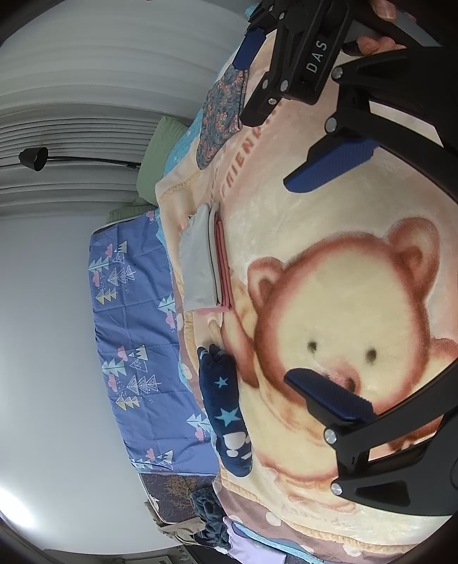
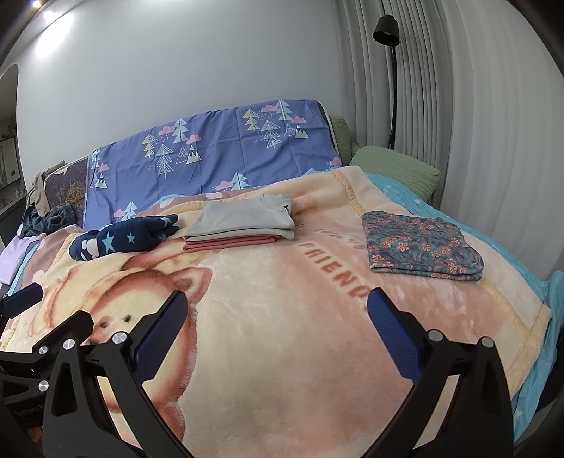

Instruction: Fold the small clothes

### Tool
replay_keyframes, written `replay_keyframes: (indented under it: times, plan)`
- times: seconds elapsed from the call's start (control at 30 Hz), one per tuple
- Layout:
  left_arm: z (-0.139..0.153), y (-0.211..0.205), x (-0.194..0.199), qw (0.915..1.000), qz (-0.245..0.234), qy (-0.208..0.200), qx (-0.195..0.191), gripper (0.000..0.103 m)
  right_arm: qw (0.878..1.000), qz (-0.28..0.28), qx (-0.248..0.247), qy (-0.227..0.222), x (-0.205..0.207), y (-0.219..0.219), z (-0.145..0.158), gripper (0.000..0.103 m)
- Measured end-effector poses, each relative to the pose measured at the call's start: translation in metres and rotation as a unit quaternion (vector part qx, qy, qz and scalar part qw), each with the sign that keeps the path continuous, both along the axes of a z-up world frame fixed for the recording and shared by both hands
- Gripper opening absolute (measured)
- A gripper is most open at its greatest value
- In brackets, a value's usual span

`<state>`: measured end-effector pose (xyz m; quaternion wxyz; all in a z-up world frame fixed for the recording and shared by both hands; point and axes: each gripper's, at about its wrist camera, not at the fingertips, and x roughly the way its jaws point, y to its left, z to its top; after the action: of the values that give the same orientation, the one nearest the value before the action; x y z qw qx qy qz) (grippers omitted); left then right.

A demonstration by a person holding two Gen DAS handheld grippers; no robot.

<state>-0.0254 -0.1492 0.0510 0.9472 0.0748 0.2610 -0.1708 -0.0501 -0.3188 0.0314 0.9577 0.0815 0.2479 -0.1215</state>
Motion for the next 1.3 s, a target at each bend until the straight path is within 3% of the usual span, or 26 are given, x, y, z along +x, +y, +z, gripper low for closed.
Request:
replay_keyframes:
  times: [1.3]
  plan:
    - [-0.0044,-0.0010,-0.0017,1.0000,-0.005,-0.003,-0.002,0.101,1.000,-0.001,-0.001,0.009,-0.0001,-0.0041,-0.0084,0.102]
